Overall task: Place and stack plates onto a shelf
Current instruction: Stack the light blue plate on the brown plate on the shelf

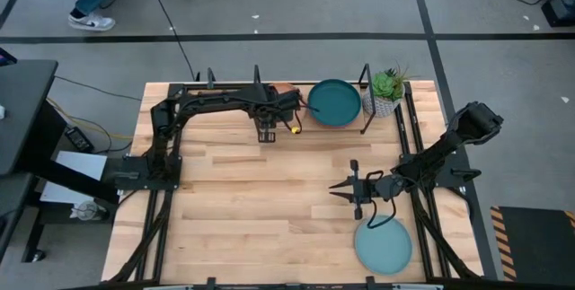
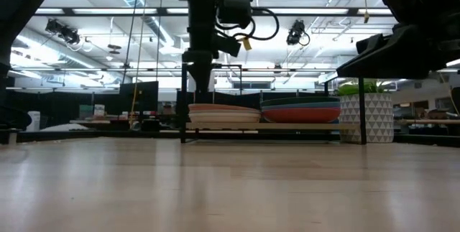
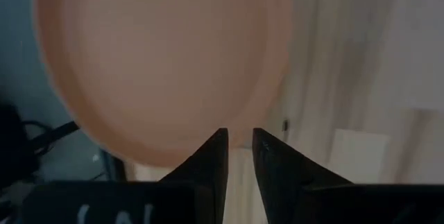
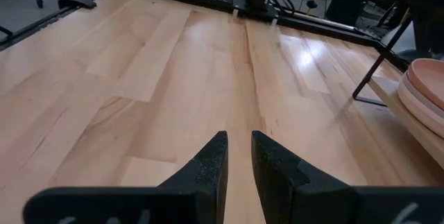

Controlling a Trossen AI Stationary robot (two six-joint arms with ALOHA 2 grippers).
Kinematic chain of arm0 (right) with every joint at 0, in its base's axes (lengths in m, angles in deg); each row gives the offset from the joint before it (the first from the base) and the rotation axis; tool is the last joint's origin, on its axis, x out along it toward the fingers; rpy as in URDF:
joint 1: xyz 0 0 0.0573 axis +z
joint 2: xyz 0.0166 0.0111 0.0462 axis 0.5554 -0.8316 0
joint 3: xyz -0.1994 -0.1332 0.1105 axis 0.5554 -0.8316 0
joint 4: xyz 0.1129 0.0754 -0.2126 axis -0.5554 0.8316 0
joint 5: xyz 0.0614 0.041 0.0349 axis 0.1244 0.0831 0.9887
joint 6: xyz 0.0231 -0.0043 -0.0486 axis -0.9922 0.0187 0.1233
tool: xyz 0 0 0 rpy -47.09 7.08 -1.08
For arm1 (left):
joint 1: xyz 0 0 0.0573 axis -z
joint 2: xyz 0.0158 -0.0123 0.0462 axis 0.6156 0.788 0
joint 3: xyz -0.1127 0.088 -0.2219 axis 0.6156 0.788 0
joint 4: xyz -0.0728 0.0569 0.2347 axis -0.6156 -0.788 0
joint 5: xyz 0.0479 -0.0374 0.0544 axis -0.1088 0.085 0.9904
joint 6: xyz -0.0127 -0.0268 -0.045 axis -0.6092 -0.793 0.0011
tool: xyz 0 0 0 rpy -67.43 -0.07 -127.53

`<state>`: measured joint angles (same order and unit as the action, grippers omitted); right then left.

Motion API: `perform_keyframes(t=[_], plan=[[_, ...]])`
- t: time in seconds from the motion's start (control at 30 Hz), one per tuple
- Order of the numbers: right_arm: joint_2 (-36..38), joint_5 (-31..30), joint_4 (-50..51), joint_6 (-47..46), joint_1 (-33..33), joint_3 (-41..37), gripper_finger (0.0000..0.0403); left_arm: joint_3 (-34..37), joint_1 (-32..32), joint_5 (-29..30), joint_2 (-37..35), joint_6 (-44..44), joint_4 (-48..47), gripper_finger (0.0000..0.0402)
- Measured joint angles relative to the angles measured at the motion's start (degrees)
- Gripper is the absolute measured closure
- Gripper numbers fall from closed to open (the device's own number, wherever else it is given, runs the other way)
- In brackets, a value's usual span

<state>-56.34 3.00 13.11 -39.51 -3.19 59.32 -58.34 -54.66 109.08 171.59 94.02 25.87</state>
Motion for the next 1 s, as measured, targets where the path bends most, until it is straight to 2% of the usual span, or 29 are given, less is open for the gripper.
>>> perform_keyframes(t=[0.1, 0.23, 0.47, 0.67, 0.77, 0.87, 1.0], plan=[[0.0, 0.02, -0.17, 0.05, 0.47, 0.0, 0.0331, 0.0, 0.21, -2.69, 0.0, -0.07, 0.64, 0.0327], [0.0, 0.02, -0.79, 0.57, 1.16, 0.0, 0.0331, 0.0, 1.58, -2.7, 0.0, 0.08, 1.83, 0.0327], [0.0, -1.95, -0.61, 1.57, 1.96, 0.02, 0.0331, -0.32, 10.05, -3.11, -3.62, -1.84, 6.17, 0.0347], [0.02, -1.93, -0.52, -0.09, 2.03, 0.02, 0.0331, -0.1, 18.9, -14.65, -4.05, -9.69, 8.17, 0.0362], [0.29, -1.94, -0.8, -1.61, 2.03, 0.33, 0.0331, 0.86, 23.72, -15.55, -2.84, -10.52, 8.74, 0.0363], [0.31, -1.71, 3.16, -4.68, 2.03, 2.14, 0.0331, 5.0, 27.61, -15.71, -3.09, -10.74, 13.19, 0.0363], [0.18, 1.56, 18.41, -11.23, 1.93, 7.13, 0.0331, 10.35, 30.86, -15.74, -3.58, -12.4, 17.42, 0.0363]])
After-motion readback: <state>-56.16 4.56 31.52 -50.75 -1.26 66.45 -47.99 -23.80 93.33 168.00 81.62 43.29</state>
